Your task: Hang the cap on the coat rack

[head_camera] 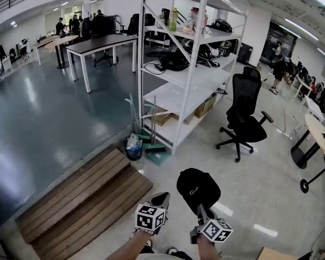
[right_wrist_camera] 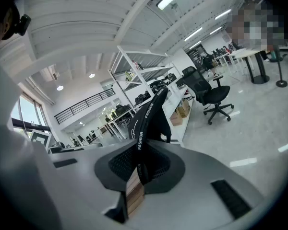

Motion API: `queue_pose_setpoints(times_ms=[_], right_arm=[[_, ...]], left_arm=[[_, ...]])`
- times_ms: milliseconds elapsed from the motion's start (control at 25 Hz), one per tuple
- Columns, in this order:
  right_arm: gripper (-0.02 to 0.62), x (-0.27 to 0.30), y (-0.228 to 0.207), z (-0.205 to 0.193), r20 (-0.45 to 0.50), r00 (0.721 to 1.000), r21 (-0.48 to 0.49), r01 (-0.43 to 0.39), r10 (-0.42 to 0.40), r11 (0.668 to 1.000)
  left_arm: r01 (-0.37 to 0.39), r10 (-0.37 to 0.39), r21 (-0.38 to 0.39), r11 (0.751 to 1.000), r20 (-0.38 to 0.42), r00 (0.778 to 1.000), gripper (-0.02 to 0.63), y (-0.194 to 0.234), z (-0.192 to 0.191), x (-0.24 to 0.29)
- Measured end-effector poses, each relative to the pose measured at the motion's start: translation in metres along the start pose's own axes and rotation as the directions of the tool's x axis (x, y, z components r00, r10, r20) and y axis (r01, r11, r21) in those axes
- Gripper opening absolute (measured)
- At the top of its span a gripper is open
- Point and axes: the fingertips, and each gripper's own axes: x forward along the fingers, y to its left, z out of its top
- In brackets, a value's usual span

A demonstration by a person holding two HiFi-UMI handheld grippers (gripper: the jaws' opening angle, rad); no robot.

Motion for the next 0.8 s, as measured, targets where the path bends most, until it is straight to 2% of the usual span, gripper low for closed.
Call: queue_pose_setpoints(times_ms=[360,800], right_arm=[[0.018,0.006,-0.011,0.004,-0.045,0.998,-0.009,-0.035,0.035,0.999],[0.018,0.007,-0.005,0.018,-0.045,0.997,-0.038,-0.065,0.064,0.997]], left_arm=[[-0.049,0.049,0.003,0.999,0.007,0.999,0.005,-0.008,-0.003,0.008],[-0.079,0.078,0.018,0.997,0.051,0.996,0.005,-0.012,0.013,0.003]])
